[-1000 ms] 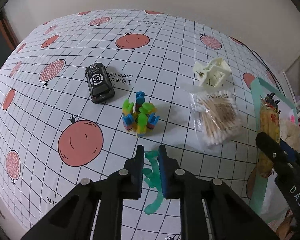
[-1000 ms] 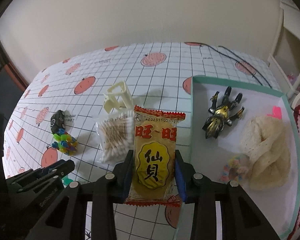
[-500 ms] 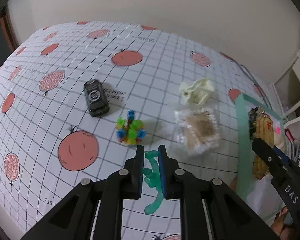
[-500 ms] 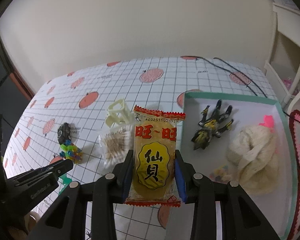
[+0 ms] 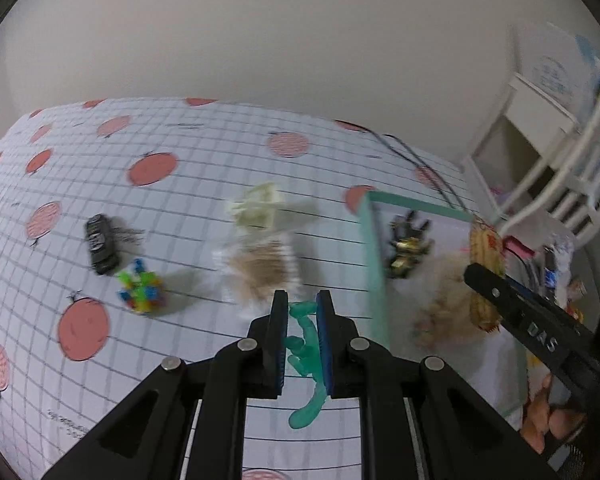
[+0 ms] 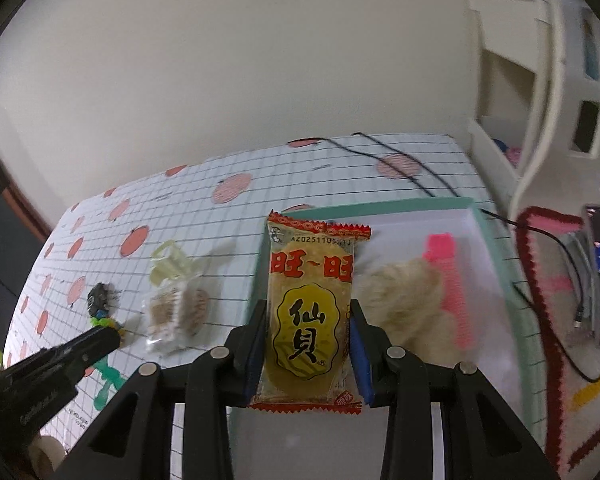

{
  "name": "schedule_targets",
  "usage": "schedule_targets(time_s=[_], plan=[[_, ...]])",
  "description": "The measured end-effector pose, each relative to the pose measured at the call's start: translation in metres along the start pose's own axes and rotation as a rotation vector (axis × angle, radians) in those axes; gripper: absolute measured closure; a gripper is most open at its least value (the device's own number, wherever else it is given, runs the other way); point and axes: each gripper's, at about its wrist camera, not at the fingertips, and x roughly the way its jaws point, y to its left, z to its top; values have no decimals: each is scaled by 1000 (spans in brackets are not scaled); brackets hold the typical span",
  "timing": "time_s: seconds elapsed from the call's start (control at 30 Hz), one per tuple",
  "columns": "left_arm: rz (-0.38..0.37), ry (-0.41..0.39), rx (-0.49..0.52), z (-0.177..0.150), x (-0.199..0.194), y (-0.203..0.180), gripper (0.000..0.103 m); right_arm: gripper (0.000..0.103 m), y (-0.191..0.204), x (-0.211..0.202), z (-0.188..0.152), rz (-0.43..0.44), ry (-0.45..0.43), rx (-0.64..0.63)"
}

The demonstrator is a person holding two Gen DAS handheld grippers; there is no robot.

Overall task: Organize objects
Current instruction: 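Carry the green figure and snack bag over the tray with both tools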

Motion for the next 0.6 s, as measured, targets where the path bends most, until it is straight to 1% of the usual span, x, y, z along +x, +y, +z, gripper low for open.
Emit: schedule_targets(time_s=[0.2, 0.3, 0.43, 0.5, 0.6], plan=[[-92, 13, 50, -8, 3, -36, 89, 64, -34, -12, 2, -19, -24, 60], [-137, 24, 57, -12, 7, -50, 89, 64, -51, -19, 2, -49, -35, 76], [-152, 50, 91, -21, 15, -68, 89, 64, -74, -21, 0, -72, -37, 109], [-150, 68, 117, -26, 20, -76, 89, 64, -83, -21, -3, -112, -31, 110], [-153, 95, 143, -34, 26, -87, 89, 64, -95, -16, -7, -146, -13, 122]])
